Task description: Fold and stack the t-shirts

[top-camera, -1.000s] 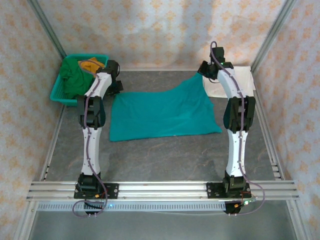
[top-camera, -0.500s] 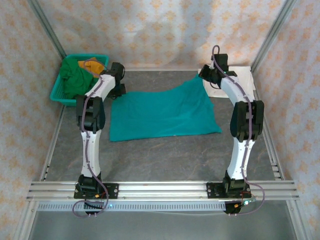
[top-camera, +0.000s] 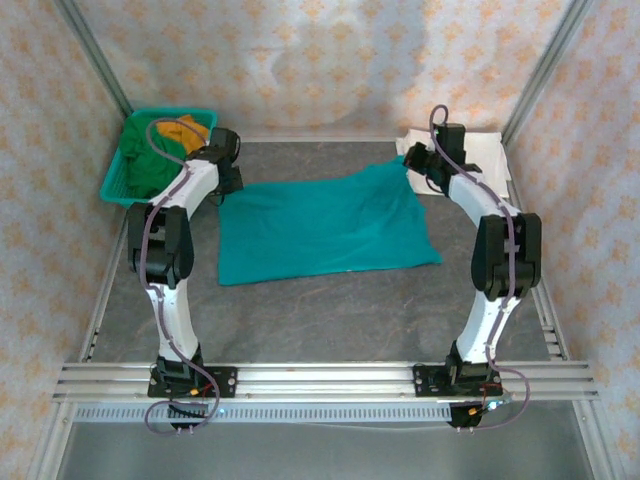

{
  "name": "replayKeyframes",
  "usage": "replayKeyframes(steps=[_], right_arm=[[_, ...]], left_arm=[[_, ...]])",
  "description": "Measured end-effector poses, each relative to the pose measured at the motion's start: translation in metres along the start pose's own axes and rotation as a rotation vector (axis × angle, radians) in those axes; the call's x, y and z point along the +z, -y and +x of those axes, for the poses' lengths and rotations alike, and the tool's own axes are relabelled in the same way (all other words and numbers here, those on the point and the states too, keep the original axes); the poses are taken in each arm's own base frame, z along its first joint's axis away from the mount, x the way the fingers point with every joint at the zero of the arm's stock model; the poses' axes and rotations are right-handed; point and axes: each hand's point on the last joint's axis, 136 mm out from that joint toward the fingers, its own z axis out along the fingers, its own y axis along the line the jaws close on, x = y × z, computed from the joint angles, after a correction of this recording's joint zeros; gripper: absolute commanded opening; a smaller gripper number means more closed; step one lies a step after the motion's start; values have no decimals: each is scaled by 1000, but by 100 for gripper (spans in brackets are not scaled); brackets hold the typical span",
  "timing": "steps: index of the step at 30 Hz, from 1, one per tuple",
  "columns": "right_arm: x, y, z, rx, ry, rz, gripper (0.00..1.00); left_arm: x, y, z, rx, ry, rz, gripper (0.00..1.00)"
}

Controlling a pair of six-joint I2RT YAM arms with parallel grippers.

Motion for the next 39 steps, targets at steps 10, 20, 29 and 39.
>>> replayKeyframes(steps=[10, 20, 29, 39], right_arm=[[-5, -2, 0, -4, 14, -19, 0], [-48, -17, -1, -8, 84, -67, 0], [-58, 9, 52, 55, 14, -29, 0], [-90, -12, 29, 31, 94, -70, 0]], left_arm=[[1, -7, 10, 0, 8, -20, 0], [-29, -23, 19, -14, 59, -32, 0], [-18, -26, 65, 39, -2, -82, 0], [-35, -32, 54, 23, 60, -94, 0]])
